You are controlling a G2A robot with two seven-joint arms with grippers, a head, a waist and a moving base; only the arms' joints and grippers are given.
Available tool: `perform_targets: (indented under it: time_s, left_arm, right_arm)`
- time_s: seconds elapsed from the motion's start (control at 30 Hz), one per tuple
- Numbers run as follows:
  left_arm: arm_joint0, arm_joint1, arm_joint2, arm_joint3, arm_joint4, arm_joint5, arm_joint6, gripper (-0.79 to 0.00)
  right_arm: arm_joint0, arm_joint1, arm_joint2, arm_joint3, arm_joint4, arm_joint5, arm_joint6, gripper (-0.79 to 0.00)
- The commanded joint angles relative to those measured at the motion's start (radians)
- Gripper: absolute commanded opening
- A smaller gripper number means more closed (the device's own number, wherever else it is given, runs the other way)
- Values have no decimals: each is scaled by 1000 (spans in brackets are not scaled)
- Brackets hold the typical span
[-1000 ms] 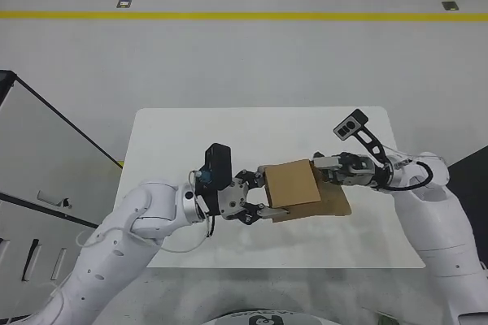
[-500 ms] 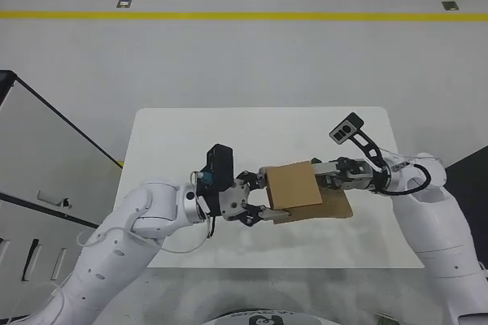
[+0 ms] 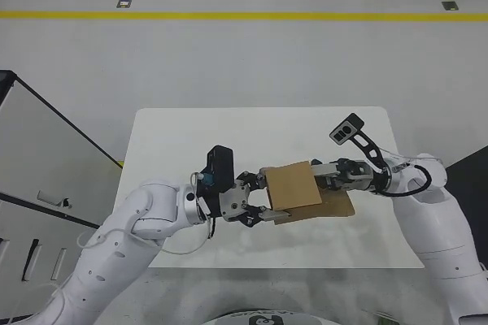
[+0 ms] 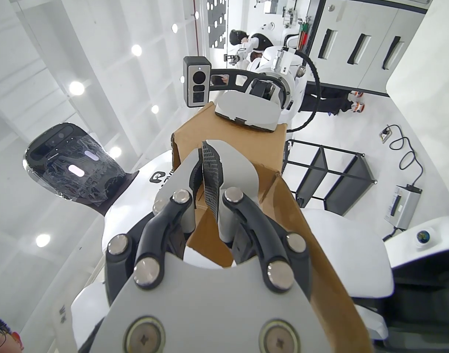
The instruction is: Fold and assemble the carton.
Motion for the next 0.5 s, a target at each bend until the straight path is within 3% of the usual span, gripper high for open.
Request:
perform_targets:
  time_s: [0.0, 0.47]
  left_arm:
    - [1, 0, 0, 0, 1, -2, -2, -785]
    - [-7, -4, 13, -3, 4, 1, -9, -785]
  right_arm:
    - [-3, 1, 5, -2, 1, 0, 1, -785]
    - [-7, 1, -15, -11, 1, 6, -2, -785]
